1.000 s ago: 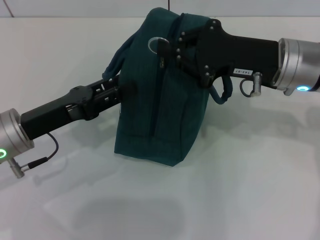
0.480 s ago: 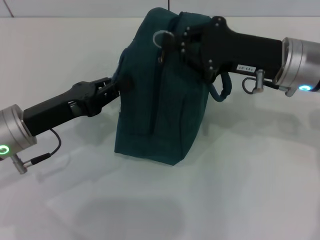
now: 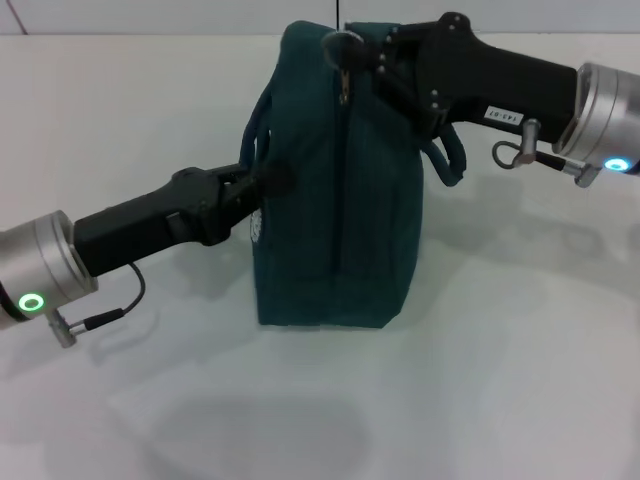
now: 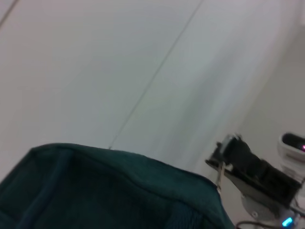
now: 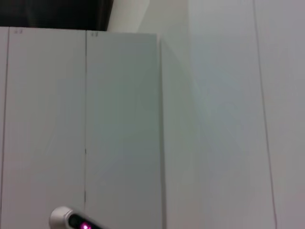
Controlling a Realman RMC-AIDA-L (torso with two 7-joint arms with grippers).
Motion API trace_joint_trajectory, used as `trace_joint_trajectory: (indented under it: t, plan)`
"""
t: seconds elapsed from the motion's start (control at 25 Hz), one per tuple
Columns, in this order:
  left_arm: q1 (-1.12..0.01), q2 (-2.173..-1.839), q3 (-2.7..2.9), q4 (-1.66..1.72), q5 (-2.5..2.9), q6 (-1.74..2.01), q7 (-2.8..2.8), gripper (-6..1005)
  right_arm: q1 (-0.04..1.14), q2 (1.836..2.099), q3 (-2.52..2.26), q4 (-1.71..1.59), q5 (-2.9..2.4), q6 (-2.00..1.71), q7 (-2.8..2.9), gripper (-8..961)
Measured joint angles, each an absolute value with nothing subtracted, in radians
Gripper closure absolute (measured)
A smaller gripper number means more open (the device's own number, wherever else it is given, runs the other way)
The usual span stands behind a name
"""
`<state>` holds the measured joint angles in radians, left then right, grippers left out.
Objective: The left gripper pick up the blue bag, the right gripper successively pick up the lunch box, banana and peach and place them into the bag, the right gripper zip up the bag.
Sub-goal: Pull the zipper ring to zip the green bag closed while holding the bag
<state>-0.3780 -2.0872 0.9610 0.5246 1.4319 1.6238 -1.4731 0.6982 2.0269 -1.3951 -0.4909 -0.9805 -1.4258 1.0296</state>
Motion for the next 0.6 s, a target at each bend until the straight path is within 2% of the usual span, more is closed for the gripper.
trace_joint_trajectory:
  t: [0.6]
  plan:
    - [-0.373, -2.086, 0.971, 0.525, 1.433, 1.680, -1.441, 946, 0.707, 2.020, -1.394, -0.477, -0.977, -1.342, 1.220, 881]
